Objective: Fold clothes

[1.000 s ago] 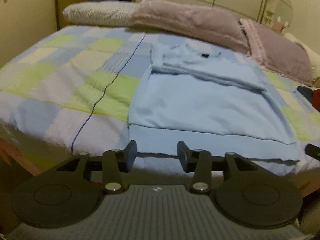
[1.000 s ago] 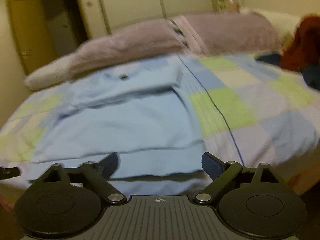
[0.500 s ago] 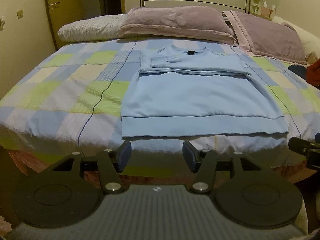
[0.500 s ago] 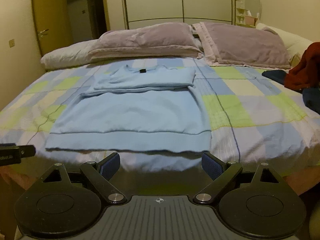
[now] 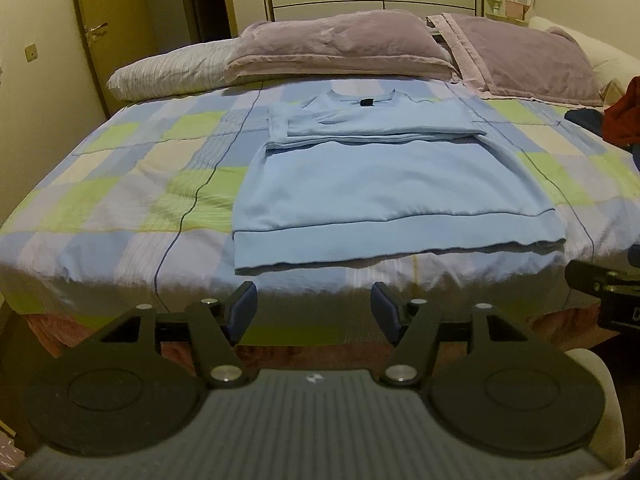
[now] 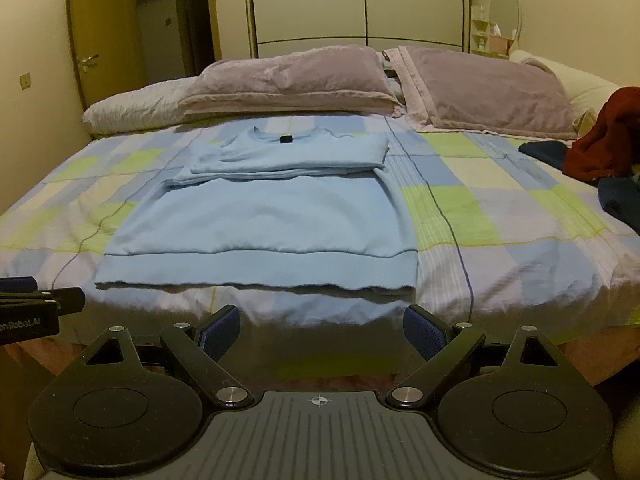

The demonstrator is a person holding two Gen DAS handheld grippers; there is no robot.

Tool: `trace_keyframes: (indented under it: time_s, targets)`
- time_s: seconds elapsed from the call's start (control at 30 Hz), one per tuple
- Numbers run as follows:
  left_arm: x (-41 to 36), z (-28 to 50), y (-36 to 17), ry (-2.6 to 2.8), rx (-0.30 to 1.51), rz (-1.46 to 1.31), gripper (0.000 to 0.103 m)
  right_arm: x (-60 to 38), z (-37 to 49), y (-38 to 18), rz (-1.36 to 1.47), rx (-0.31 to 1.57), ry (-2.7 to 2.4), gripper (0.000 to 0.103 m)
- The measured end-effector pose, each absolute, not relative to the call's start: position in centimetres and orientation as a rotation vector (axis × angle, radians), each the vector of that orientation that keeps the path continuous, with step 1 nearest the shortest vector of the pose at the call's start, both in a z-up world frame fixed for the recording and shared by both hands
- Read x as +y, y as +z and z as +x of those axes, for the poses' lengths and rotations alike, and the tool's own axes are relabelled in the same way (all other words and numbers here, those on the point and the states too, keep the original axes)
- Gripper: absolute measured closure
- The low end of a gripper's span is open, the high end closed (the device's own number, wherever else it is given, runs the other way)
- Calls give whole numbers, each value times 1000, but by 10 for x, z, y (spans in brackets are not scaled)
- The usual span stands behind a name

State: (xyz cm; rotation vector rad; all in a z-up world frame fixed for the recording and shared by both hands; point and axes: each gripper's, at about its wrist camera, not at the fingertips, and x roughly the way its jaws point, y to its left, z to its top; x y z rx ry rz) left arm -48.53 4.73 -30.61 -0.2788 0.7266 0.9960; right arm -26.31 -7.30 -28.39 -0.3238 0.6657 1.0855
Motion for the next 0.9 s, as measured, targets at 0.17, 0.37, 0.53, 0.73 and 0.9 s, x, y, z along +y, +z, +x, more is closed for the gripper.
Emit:
trace_keyframes:
  time_s: [0.17,0.37,0.53,0.73,0.9]
  targets:
    - [44,-486,-306,990,724,-271,43,-74,-267,-282,-327,648,1083,12]
    - [41,-489,-305,988,720,-267,42,-76,-270,-281,-334,643,1089,12]
    - [40,-490,-305,985,722,-266,42,-77,-273,-279,-340,628,1089,12]
    - [36,-489,-305,980,722,-261,42,-78,-272,-280,-336,627,1090,12]
    - [36,-491,-304,983,716,-262,42,-78,-273,-279,-335,623,1090,12]
